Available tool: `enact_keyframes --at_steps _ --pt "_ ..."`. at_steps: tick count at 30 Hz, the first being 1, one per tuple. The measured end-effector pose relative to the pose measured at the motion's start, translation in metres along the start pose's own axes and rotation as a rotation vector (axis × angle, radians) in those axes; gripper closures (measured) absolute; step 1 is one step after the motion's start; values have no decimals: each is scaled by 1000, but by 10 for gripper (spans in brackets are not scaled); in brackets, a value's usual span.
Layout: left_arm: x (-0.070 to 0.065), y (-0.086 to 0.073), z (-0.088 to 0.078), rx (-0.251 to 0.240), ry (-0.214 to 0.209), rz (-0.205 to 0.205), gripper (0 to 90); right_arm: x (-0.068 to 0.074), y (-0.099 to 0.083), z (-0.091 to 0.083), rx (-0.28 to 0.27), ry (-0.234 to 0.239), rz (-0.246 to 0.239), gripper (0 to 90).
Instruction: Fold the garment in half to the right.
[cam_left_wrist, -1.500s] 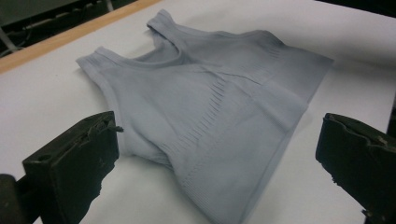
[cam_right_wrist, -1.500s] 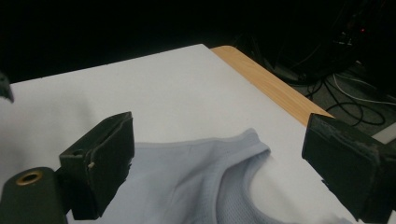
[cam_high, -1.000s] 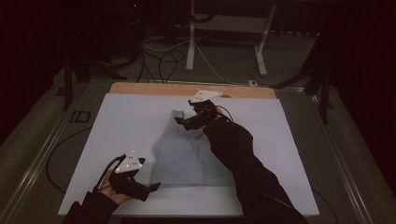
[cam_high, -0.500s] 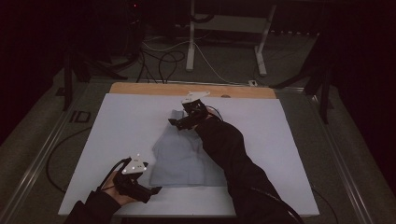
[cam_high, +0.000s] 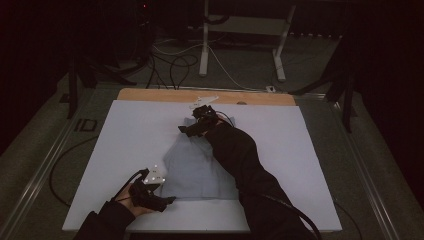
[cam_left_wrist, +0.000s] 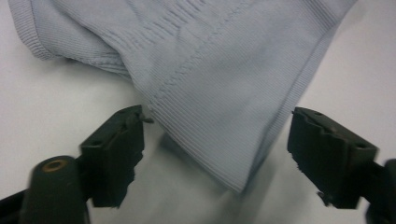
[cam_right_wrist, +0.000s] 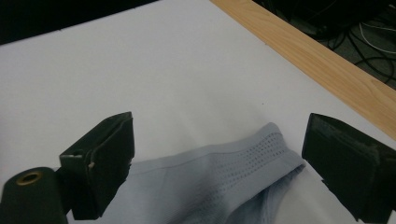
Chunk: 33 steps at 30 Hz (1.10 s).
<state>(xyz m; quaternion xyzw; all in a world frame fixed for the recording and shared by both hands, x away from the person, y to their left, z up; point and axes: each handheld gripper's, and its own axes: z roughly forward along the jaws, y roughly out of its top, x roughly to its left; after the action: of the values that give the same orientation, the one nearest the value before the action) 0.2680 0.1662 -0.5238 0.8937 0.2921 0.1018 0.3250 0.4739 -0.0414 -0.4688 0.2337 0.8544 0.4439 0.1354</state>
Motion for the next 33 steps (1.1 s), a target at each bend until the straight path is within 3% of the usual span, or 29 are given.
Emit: enact_keyframes --at_steps 7,10,18,24,27,33 --pt "4 1 4 44 -3 -4 382 -2 0 8 16 6 16 95" --pt "0 2 3 53 -17 27 442 -3 1 12 20 6 14 95" --pt "-5 7 5 59 -43 52 607 -5 2 20 26 16 18 95" --pt "-7 10 7 54 -68 57 799 -7 4 24 28 27 35 100" --pt "-8 12 8 48 -67 57 822 -10 4 26 35 29 33 99" --pt "-6 14 3 13 -76 49 831 -17 6 33 65 -1 77 100"
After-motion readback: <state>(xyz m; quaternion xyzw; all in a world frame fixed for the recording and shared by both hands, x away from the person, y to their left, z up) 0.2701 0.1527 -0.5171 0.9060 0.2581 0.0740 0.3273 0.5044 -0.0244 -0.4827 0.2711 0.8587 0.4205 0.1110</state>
